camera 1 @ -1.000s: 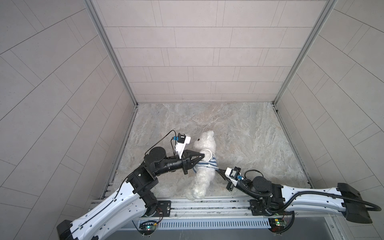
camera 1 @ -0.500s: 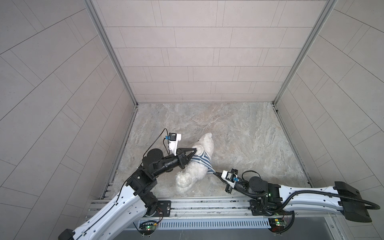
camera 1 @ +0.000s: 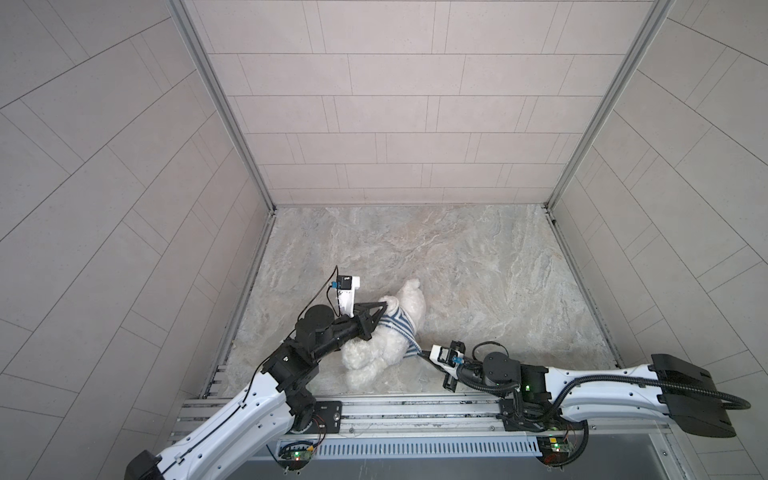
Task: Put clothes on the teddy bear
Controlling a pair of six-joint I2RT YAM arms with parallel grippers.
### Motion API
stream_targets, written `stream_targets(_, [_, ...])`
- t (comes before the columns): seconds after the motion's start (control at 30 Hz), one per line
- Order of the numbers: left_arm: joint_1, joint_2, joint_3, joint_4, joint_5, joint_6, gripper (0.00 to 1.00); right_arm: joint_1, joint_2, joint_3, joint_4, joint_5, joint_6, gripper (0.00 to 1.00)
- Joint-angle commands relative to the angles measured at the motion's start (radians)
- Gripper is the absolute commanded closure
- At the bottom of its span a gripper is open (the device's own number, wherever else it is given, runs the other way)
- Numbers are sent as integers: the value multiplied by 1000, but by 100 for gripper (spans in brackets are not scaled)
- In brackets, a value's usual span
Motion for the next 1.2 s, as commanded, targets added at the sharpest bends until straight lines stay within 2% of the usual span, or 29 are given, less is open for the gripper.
stream_targets(0.0, [13,-7,-21,83,-77,30,100,9,50,18,80,-28,40,100])
stream_targets(0.23, [13,-9,-20,74,-99,36,100,10,151,62,117,-40,125,100])
stream_targets(0.57, [13,-31,-40,108,-80,9,100,11,348,121,330,-205,212,100])
stream_targets(0.77, [13,-29,-63,155,-60,-23,100,17,453,158,375,-225,250,100])
stream_targets(1.03, [13,-44,-65,131,-63,-16,100,54,471,195,306,-251,220,100])
stream_targets(1.17, [13,-52,-60,120,-69,-9,100,54,466,158,338,-215,246,100])
